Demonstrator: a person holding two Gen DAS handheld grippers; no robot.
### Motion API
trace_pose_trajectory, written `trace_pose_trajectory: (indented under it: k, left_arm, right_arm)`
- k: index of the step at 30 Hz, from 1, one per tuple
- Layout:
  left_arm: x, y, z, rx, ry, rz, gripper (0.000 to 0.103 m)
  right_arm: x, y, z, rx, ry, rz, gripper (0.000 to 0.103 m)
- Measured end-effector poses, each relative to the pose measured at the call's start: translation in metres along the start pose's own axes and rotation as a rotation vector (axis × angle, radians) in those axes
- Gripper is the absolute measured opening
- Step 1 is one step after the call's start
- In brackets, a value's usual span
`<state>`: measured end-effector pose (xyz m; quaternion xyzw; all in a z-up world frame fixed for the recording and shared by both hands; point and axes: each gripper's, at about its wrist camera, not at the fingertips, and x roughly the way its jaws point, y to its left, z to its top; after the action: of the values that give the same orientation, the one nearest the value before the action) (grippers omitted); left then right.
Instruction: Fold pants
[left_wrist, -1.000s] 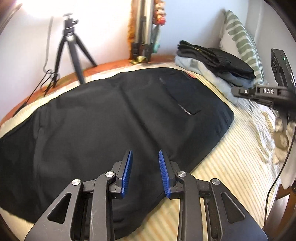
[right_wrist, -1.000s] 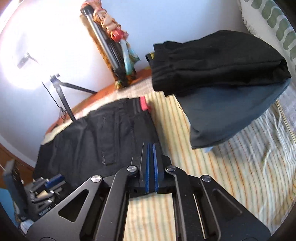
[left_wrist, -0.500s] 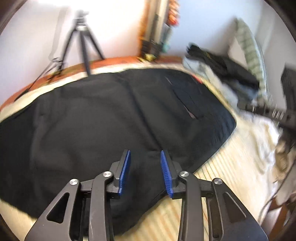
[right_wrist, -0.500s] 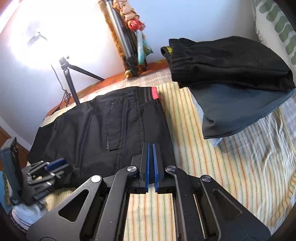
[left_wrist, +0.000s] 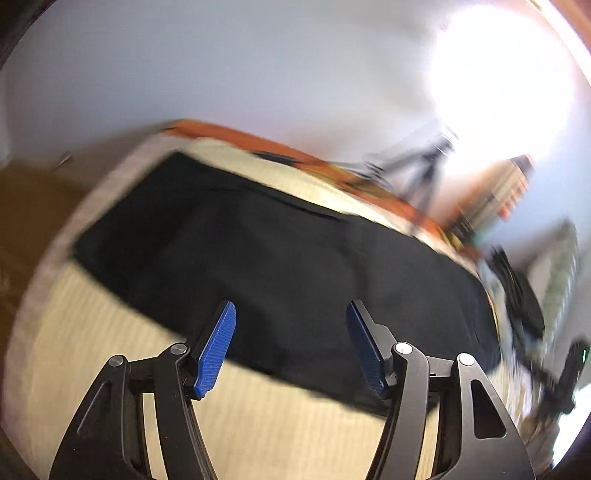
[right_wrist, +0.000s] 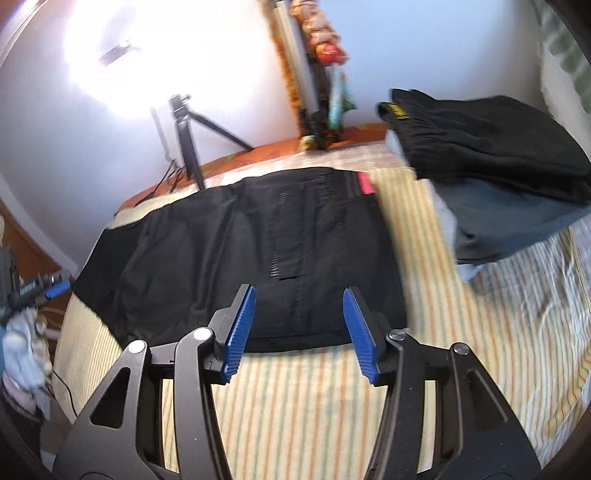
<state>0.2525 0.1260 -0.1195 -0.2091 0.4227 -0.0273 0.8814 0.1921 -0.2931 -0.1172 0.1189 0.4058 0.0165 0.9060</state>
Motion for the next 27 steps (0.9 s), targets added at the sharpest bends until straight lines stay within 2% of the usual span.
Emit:
trace_pose_trajectory:
  k: [3, 4, 7, 12, 17, 23, 26, 27]
  left_arm:
    - [-0.008, 0.050, 0.013, -0.130, -0.040, 0.074, 0.062]
    - [-0.009, 0.063, 0.017, -0.172, -0.044, 0.074, 0.062]
    - [-0.002, 0.115, 0.023, -0.370, -0.027, 0.025, 0.062]
    - [0.014, 0.157, 0.018, -0.550, -0.023, -0.027, 0.062]
    - [0.033, 0.167, 0.015, -0.582, -0.012, -0.047, 0.062]
    - [0.038, 0.163, 0.023, -0.548, -0.068, -0.030, 0.062]
    - [0.041, 0.165, 0.025, -0.560, -0.103, -0.024, 0.060]
    - [0.042, 0.165, 0.025, -0.565, -0.116, -0.018, 0.052]
  right_arm:
    - [0.007, 0.015, -0.002, -0.043, 0.020, 0.012, 0.053]
    - [0.009, 0.019, -0.003, -0.050, 0.025, 0.018, 0.053]
    - [0.017, 0.034, -0.005, -0.074, 0.044, 0.037, 0.053]
    - [0.026, 0.058, -0.010, -0.114, 0.066, 0.063, 0.053]
    - [0.030, 0.073, -0.012, -0.145, 0.082, 0.070, 0.053]
    - [0.035, 0.080, -0.010, -0.128, 0.098, 0.088, 0.053]
    - [0.037, 0.084, -0.010, -0.126, 0.107, 0.094, 0.053]
    - [0.038, 0.085, -0.011, -0.132, 0.108, 0.091, 0.053]
